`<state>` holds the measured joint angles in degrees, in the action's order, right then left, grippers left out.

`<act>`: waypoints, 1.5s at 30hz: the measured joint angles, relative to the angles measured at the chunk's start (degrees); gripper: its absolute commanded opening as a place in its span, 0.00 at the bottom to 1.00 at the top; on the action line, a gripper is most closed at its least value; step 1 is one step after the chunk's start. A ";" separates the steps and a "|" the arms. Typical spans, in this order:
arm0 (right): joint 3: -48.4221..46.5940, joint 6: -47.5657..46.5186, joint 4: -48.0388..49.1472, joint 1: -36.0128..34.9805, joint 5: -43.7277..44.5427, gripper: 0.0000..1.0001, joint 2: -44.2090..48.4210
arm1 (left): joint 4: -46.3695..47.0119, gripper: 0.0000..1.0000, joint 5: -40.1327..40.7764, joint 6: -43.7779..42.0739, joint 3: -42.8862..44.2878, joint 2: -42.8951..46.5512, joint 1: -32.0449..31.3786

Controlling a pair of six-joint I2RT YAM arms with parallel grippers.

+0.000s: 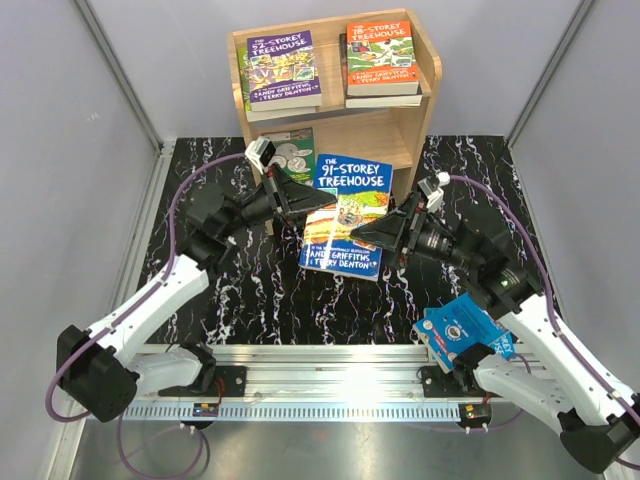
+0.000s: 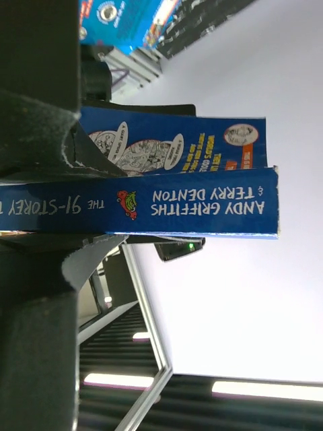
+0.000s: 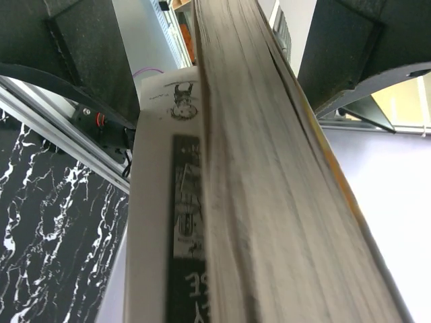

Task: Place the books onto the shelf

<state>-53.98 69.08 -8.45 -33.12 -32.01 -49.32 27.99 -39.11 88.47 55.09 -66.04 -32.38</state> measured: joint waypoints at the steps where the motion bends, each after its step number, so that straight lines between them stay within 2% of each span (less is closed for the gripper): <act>1: 0.00 0.02 0.04 0.00 0.00 1.00 0.48 | 0.98 0.00 -0.26 0.72 0.00 0.00 0.31; 12: 3.54 1.25 -0.72 -0.07 1.40 1.00 8.92 | 9.70 0.00 -0.94 9.46 0.11 -0.55 3.21; 20: 0.70 2.91 6.36 -0.15 0.92 1.00 3.48 | 11.08 0.00 -0.90 11.26 1.68 -1.46 3.30; 21: -0.13 2.95 6.99 -0.17 0.87 0.95 2.19 | 10.97 0.00 -0.90 11.26 1.68 -1.46 3.32; 22: -0.83 2.91 7.45 -0.17 0.85 0.71 1.22 | 10.71 0.00 -0.92 11.08 1.68 -1.44 3.32; 23: -1.55 2.62 7.98 -0.17 0.81 0.55 0.11 | 10.36 0.00 -0.92 10.78 1.68 -1.40 3.32; 25: -2.43 2.58 8.61 -0.24 0.50 0.13 -0.79 | 7.54 0.00 -0.92 8.79 1.90 -1.01 3.43; 26: -2.82 2.60 8.68 -0.26 0.09 0.06 -0.87 | 4.22 0.00 -1.01 6.97 2.34 -0.66 3.54; 28: -3.50 2.12 8.04 -0.22 0.04 0.05 -0.55 | -5.97 0.00 -0.55 1.88 4.46 0.35 3.61; 32: -3.69 1.03 3.80 -0.57 0.70 0.04 0.76 | -31.41 0.01 4.15 -11.26 14.67 2.93 1.90; 35: -2.56 0.92 2.34 -2.01 1.03 0.00 1.86 | -44.98 0.25 8.20 -18.97 19.96 4.98 0.28; 36: -2.08 0.87 1.90 -2.34 1.03 0.00 1.97 | -48.81 0.50 9.31 -21.24 21.14 5.38 -0.15; 38: -0.94 0.13 0.66 -2.45 1.22 0.00 1.44 | -56.74 0.55 13.68 -25.79 22.43 6.03 0.04; 40: 0.15 -0.37 -1.55 -1.42 2.95 0.00 -0.42 | -62.64 0.70 19.17 -29.18 22.58 7.43 2.32; 43: 0.02 -1.62 -3.23 -0.59 5.55 0.00 -7.50 | -70.55 0.85 26.38 -33.07 23.19 11.08 3.58; 45: -0.87 -2.51 -3.34 -0.50 6.62 0.00 -13.66 | -74.25 0.86 29.22 -34.51 24.06 13.11 3.54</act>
<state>-54.85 66.57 -11.79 -33.63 -25.39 -62.98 -46.26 -9.89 53.95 79.15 -52.93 -28.84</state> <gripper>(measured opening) 0.314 0.840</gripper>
